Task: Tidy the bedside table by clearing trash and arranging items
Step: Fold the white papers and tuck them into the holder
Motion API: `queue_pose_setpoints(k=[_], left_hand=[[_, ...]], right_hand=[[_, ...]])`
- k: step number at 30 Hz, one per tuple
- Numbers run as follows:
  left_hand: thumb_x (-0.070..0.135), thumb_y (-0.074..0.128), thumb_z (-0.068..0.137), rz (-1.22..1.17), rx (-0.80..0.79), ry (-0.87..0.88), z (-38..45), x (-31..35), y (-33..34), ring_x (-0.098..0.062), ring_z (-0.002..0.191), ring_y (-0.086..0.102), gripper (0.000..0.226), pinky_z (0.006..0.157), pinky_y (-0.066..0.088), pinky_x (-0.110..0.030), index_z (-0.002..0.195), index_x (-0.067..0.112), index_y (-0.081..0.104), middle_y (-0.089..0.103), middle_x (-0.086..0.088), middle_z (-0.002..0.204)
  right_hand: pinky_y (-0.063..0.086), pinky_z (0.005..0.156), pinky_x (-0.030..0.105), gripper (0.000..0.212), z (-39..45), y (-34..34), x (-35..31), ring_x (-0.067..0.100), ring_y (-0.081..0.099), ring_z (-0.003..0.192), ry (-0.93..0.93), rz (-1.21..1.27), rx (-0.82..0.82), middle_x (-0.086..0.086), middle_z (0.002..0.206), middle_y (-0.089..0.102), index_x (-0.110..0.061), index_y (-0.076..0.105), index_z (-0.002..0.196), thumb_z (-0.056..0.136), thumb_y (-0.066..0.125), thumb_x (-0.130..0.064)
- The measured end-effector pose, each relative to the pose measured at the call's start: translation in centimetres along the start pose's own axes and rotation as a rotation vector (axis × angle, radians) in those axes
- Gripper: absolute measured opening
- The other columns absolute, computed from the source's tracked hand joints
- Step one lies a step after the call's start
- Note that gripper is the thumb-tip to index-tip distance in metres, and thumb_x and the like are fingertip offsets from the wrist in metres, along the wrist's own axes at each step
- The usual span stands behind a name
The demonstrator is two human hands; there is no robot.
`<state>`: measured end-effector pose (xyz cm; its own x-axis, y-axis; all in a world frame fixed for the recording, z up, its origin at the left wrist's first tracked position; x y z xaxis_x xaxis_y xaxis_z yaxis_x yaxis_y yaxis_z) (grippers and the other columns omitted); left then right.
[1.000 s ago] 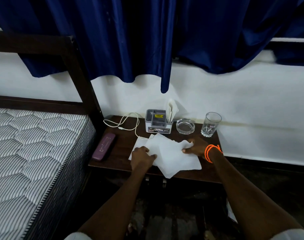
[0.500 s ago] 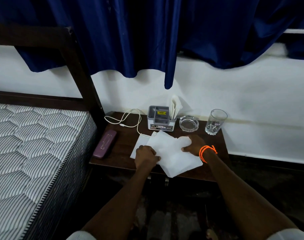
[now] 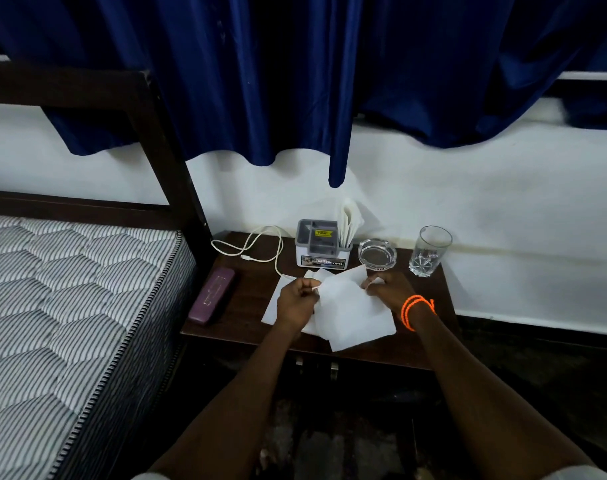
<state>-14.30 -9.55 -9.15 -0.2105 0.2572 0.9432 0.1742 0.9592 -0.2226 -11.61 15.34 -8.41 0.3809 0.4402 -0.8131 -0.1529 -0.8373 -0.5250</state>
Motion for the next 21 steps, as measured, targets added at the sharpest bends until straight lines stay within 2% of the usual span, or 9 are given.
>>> queue_pose_setpoints(k=[2, 3, 6, 8, 11, 14, 16, 18, 21], left_hand=[[-0.003, 0.061, 0.086, -0.064, -0.052, -0.017, 0.0, 0.0, 0.2, -0.021, 0.091, 0.065, 0.035, 0.076, 0.055, -0.040, 0.082, 0.029, 0.073, 0.072, 0.005, 0.088], [-0.005, 0.058, 0.086, -0.087, -0.078, -0.025, 0.0, 0.0, 0.4, -0.021, 0.091, 0.065, 0.038, 0.076, 0.056, -0.041, 0.082, 0.029, 0.074, 0.072, 0.004, 0.089], [-0.008, 0.053, 0.084, -0.102, -0.125, -0.025, 0.2, -0.5, 0.5, -0.022, 0.095, 0.065, 0.046, 0.083, 0.060, -0.052, 0.083, 0.032, 0.076, 0.072, 0.001, 0.092], [-0.007, 0.054, 0.088, -0.133, -0.158, -0.035, 0.0, -0.6, 0.7, -0.021, 0.092, 0.062, 0.043, 0.081, 0.059, -0.047, 0.089, 0.031, 0.074, 0.067, -0.001, 0.091], [0.001, 0.058, 0.093, -0.186, -0.181, -0.092, -0.5, -0.8, 0.8, -0.024, 0.088, 0.061, 0.029, 0.076, 0.055, -0.039, 0.102, 0.026, 0.070, 0.066, -0.009, 0.099], [0.019, 0.054, 0.101, -0.316, -0.136, -0.206, -0.9, -1.4, 0.9, -0.026, 0.093, 0.066, 0.019, 0.074, 0.056, -0.035, 0.109, 0.024, 0.071, 0.071, -0.010, 0.113], [0.043, 0.051, 0.104, -0.357, -0.130, -0.251, -1.3, -1.5, 1.2, -0.024, 0.101, 0.069, 0.027, 0.082, 0.059, -0.039, 0.111, 0.027, 0.071, 0.074, -0.003, 0.113], [0.059, 0.057, 0.096, -0.302, -0.179, -0.218, -1.6, -1.2, 1.5, -0.021, 0.103, 0.071, 0.037, 0.087, 0.061, -0.044, 0.114, 0.031, 0.070, 0.076, 0.003, 0.110], [0.055, 0.075, 0.084, -0.238, -0.246, -0.146, -1.8, -0.8, 1.9, -0.020, 0.104, 0.072, 0.046, 0.080, 0.064, -0.042, 0.119, 0.024, 0.071, 0.075, 0.000, 0.117]], right_hand=[[0.057, 0.088, 0.046, 0.024, -0.2, -0.1, -0.5, 0.029, 0.071, 0.095, -0.004, 0.064, -0.005, 0.008, 0.098, 0.075, -0.022, 0.076, 0.088, 0.072, 0.077, -0.005], [0.057, 0.089, 0.046, 0.031, -0.2, 0.0, -0.9, 0.028, 0.070, 0.096, -0.009, 0.089, -0.019, 0.008, 0.103, 0.074, -0.019, 0.072, 0.100, 0.072, 0.079, -0.006], [0.055, 0.092, 0.042, 0.046, -0.2, 0.1, -1.5, 0.024, 0.067, 0.098, -0.010, 0.110, -0.050, 0.005, 0.109, 0.070, -0.013, 0.064, 0.115, 0.073, 0.083, -0.010], [0.056, 0.092, 0.048, 0.047, -0.3, 0.7, -1.5, 0.029, 0.069, 0.099, 0.014, 0.149, -0.117, 0.010, 0.110, 0.072, -0.010, 0.064, 0.115, 0.072, 0.084, -0.008], [0.054, 0.093, 0.056, 0.038, -0.7, 1.9, -1.0, 0.035, 0.071, 0.101, 0.047, 0.237, -0.237, 0.015, 0.107, 0.074, -0.006, 0.069, 0.108, 0.073, 0.081, -0.003], [0.054, 0.095, 0.055, 0.049, -0.7, 2.2, -0.9, 0.032, 0.071, 0.103, 0.035, 0.217, -0.259, 0.012, 0.110, 0.074, -0.010, 0.070, 0.112, 0.066, 0.086, -0.020], [0.054, 0.095, 0.052, 0.043, -0.7, 2.0, -0.9, 0.031, 0.070, 0.102, 0.025, 0.158, -0.220, 0.011, 0.110, 0.074, -0.010, 0.071, 0.112, 0.072, 0.084, -0.019], [0.055, 0.093, 0.051, 0.032, -0.6, 1.6, -0.9, 0.031, 0.071, 0.100, 0.036, 0.181, -0.173, 0.010, 0.107, 0.075, -0.008, 0.071, 0.110, 0.079, 0.080, -0.012], [0.056, 0.092, 0.046, 0.026, -0.3, 1.1, -0.7, 0.026, 0.072, 0.095, 0.051, 0.158, -0.121, 0.009, 0.107, 0.075, -0.011, 0.073, 0.105, 0.081, 0.079, -0.017]])
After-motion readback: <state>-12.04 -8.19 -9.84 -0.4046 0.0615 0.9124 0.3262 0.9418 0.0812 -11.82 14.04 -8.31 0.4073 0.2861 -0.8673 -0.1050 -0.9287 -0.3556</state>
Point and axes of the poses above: each hand's wrist, its own z-axis towards the middle knuckle, its own y-axis out of the palm, x = y × z, the point moved 8 cm from there along z, towards the middle knuckle
